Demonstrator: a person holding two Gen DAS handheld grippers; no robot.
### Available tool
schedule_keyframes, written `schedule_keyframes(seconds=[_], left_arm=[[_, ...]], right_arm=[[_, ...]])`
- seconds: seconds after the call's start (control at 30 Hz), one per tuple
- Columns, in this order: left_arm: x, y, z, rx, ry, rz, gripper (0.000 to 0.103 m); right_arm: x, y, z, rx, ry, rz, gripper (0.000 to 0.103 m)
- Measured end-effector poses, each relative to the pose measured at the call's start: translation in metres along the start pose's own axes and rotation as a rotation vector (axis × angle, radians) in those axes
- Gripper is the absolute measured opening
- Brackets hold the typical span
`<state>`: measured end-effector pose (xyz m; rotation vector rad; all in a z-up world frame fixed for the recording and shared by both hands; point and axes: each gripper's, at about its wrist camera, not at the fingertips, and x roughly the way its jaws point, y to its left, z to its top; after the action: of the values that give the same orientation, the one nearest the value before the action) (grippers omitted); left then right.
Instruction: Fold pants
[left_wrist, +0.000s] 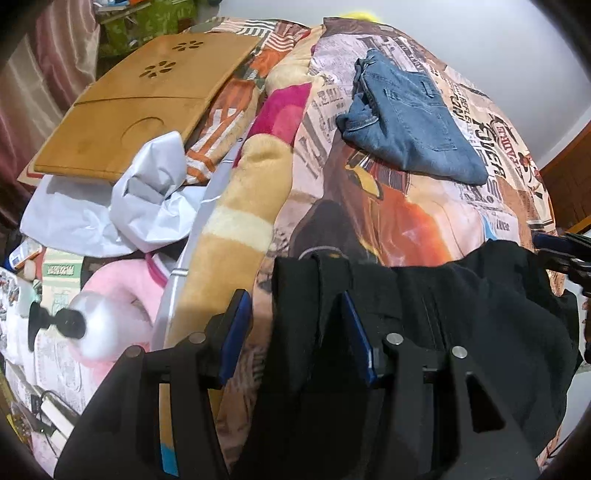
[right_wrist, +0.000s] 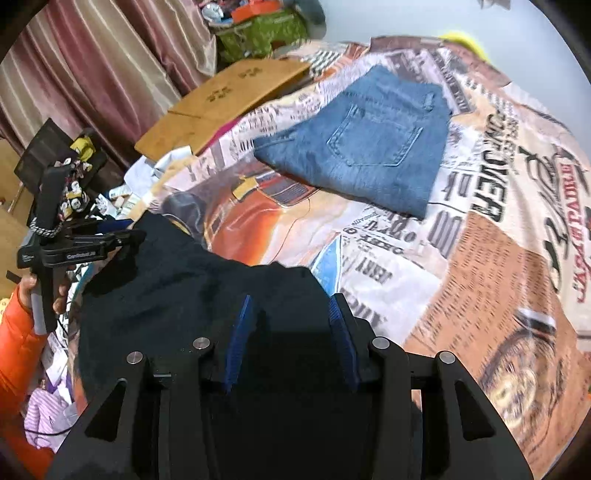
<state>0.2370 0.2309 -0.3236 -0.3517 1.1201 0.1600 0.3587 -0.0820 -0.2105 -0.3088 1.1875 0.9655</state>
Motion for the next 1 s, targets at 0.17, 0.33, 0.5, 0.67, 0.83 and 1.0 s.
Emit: schedule_keyframes(seconds=[0.17, 0.33, 0.5, 0.67, 0.83, 1.0], left_arm=[[-0.001, -0.004, -0.001, 0.031, -0.018, 0.003, 0.051], [-0.003, -0.003, -0.006, 0.029, -0.006, -0.02, 0.049], [-0.002, -0.014, -0.014, 0.1, -0.015, 0.022, 0.048], [0.002, -0.026, -0.008, 0.138, -0.03, 0.085, 0.009], [-0.007, -0.038, -0.016, 0.186, -0.115, 0.21, 0.002], [-0.021, -0.015, -0.011, 0.121, -0.16, 0.213, 0.002]], right_arm=[[0.031, -0.003, 0.012, -0.002, 0.076, 0.051, 0.04], [0.044, 0.006, 0.009, -0.046, 0.107, 0.106, 0.04], [0.042, 0.013, 0.003, -0.102, 0.093, 0.072, 0.012], [0.027, 0.023, -0.001, -0.131, -0.011, 0.009, 0.005], [0.008, 0.035, 0.003, -0.169, -0.107, -0.024, 0.002], [-0.008, 0.038, 0.015, -0.178, -0.177, -0.053, 0.002]])
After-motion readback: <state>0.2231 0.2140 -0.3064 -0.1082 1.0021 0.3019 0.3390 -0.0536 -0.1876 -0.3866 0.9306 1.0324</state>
